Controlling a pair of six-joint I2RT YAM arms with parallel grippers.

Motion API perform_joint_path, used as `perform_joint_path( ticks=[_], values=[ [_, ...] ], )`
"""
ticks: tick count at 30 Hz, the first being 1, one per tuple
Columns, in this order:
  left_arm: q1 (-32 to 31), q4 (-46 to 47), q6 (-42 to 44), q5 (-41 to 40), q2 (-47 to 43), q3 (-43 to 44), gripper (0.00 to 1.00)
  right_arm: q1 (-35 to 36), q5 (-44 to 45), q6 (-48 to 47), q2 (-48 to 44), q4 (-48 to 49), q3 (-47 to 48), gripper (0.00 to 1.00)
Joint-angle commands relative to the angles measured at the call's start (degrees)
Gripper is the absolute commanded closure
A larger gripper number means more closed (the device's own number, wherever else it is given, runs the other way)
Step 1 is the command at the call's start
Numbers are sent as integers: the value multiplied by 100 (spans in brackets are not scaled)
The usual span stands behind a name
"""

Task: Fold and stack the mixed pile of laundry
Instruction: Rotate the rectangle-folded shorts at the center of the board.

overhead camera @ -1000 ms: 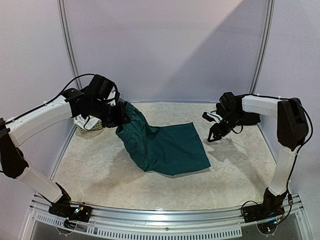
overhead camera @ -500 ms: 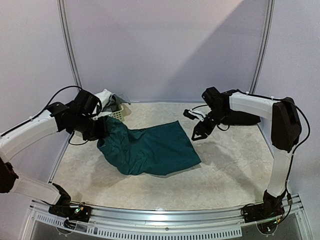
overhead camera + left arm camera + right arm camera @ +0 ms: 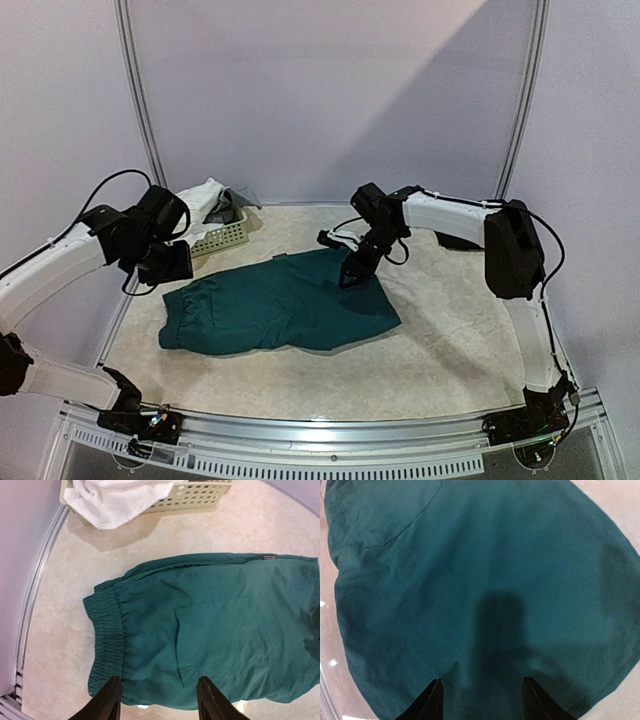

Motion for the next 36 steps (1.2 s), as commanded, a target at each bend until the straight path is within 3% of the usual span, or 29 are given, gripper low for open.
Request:
perform_joint_path(
  ticks=[1,5,15,26,36],
  values=[
    [-211,1159,53,744,-170,-440,48,83,-48,24,556,-230,233,46],
    [-441,1932,-75,1612,572,-547,49,65,170,332,754,-298,153,46],
    [-767,2309,264,1535,3016,623,49,-179,303,967,394,-451,-1094,48],
    [-1121,2347,385,2191,5687,3193,49,-191,227,1019,-1143,-345,-3136,48],
    [-1667,2045,455,2999,7661,5838,50,-612,-16,740,-2445,-670,-3413,48]
  ],
)
